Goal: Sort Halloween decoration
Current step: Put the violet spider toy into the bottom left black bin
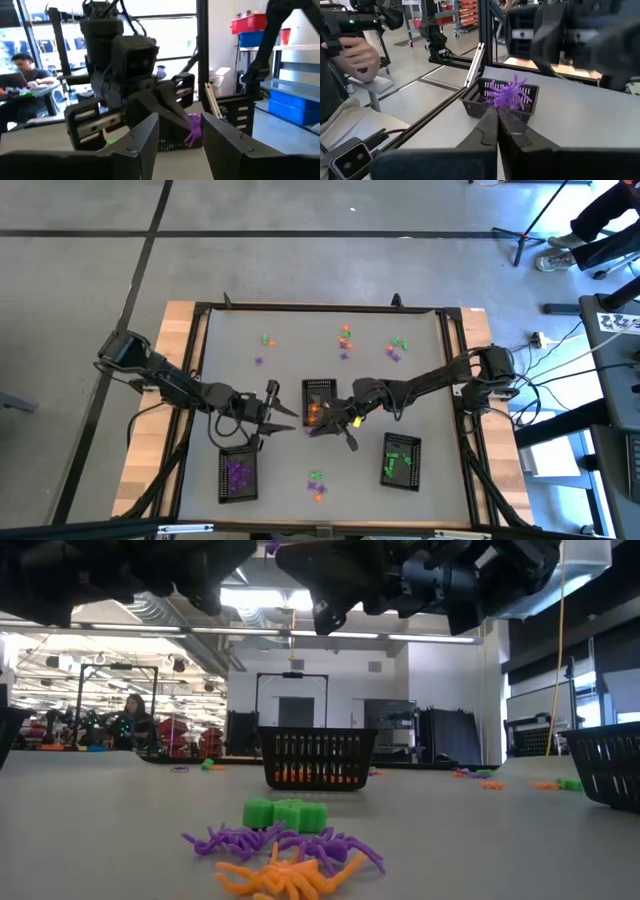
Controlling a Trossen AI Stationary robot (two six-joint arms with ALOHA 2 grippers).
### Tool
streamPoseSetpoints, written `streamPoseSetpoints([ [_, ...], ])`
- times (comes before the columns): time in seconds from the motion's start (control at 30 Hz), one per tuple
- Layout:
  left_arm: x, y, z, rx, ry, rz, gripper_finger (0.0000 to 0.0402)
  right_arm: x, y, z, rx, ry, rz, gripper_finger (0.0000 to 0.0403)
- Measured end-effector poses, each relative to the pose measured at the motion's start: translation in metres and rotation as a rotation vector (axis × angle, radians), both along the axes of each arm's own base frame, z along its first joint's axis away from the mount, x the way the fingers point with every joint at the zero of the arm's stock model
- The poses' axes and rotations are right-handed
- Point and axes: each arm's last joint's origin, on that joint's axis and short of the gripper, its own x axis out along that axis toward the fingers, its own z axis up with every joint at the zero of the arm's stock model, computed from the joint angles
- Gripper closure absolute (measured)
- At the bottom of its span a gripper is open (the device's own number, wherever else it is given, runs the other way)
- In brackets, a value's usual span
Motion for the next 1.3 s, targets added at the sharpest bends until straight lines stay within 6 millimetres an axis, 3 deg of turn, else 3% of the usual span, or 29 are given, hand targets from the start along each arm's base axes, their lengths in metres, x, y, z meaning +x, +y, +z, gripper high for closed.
streamPoseSetpoints([
  [0.47,0.031,-0.005,-0.008,-0.001,0.053,-0.075,0.0264,0.002,0.000,0.001,-0.020,-0.025,0.004,0.0403],
  [0.97,0.033,-0.006,-0.008,-0.017,0.065,-0.146,0.0266,0.002,0.000,0.000,-0.024,-0.020,-0.026,0.0403],
  [1.1,0.033,-0.006,-0.009,-0.009,0.072,-0.154,0.0290,0.002,-0.001,0.000,-0.024,-0.020,-0.034,0.0403],
  [1.3,0.033,-0.006,-0.009,-0.006,0.074,-0.154,0.0365,0.002,-0.001,0.000,-0.024,-0.020,-0.034,0.0403],
])
